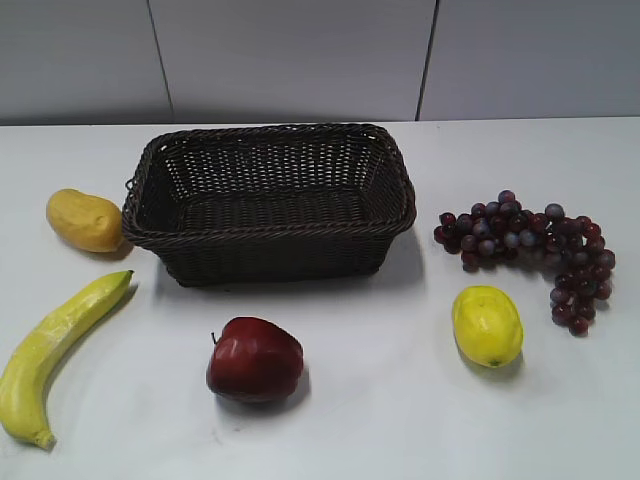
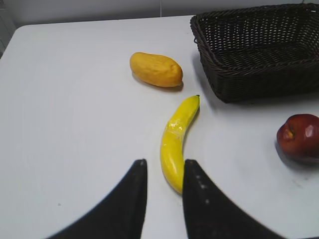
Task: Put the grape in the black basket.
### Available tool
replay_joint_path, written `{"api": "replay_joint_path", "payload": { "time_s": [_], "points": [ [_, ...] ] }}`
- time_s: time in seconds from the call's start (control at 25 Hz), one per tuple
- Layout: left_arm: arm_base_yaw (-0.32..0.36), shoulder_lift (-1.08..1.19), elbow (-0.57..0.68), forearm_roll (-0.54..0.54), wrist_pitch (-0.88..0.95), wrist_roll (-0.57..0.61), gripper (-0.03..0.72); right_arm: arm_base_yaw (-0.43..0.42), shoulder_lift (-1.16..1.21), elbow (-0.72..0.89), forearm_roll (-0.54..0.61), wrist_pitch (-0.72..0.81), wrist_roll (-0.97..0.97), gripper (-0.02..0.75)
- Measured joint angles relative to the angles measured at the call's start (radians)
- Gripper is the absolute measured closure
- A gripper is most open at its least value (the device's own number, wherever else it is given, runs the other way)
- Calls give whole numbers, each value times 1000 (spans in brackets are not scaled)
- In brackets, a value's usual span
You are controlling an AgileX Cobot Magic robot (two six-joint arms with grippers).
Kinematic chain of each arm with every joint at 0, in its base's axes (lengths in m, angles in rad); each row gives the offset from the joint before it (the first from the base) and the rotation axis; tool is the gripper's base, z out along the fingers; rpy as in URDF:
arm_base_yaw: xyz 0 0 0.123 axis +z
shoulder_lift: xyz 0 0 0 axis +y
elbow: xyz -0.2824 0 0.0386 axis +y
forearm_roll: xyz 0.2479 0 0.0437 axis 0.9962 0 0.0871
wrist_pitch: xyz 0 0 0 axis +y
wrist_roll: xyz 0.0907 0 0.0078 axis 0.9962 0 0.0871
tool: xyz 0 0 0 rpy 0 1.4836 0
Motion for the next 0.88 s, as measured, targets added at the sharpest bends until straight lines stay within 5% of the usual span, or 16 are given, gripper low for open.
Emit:
{"api": "replay_joint_path", "payload": {
  "time_s": [0.4,0.88],
  "points": [
    [0,0,0,0,0,0,461,75,540,-348,124,208,-341,89],
    [0,0,0,0,0,1,461,159,993,-714,79,257,-486,84]
  ]
}}
